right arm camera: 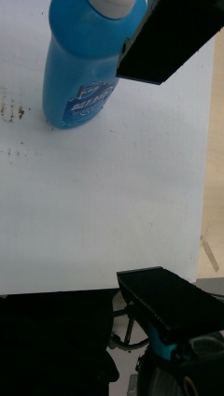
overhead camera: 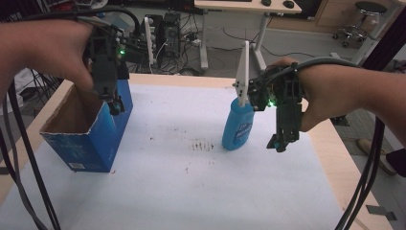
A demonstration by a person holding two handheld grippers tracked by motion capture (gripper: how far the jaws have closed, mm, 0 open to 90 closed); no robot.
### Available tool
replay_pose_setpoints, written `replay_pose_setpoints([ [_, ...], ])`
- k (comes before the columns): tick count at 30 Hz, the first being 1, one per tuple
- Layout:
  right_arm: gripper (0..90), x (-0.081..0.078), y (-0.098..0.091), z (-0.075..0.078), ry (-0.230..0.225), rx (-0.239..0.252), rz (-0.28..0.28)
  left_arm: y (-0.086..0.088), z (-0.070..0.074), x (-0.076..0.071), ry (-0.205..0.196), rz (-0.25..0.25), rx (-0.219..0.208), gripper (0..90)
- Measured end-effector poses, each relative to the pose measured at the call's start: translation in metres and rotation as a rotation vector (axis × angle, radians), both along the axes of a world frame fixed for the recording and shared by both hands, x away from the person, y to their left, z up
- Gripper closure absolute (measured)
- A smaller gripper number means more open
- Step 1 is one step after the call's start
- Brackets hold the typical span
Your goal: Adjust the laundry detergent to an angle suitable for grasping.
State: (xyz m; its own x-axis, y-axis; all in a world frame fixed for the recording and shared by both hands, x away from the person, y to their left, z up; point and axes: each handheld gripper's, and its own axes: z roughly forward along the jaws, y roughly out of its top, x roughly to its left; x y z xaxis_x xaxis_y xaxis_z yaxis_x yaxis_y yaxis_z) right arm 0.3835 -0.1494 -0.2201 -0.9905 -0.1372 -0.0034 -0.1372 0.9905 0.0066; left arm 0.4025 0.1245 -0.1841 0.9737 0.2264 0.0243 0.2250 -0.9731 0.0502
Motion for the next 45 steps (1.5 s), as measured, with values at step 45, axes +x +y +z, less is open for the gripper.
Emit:
replay_pose_setpoints([
  [45,3.4,-0.033,-0.089,-0.033,0.028,0.044,-0.096,-0.119,-0.056,0.012,-0.082,0.300,-0.450,1.8],
])
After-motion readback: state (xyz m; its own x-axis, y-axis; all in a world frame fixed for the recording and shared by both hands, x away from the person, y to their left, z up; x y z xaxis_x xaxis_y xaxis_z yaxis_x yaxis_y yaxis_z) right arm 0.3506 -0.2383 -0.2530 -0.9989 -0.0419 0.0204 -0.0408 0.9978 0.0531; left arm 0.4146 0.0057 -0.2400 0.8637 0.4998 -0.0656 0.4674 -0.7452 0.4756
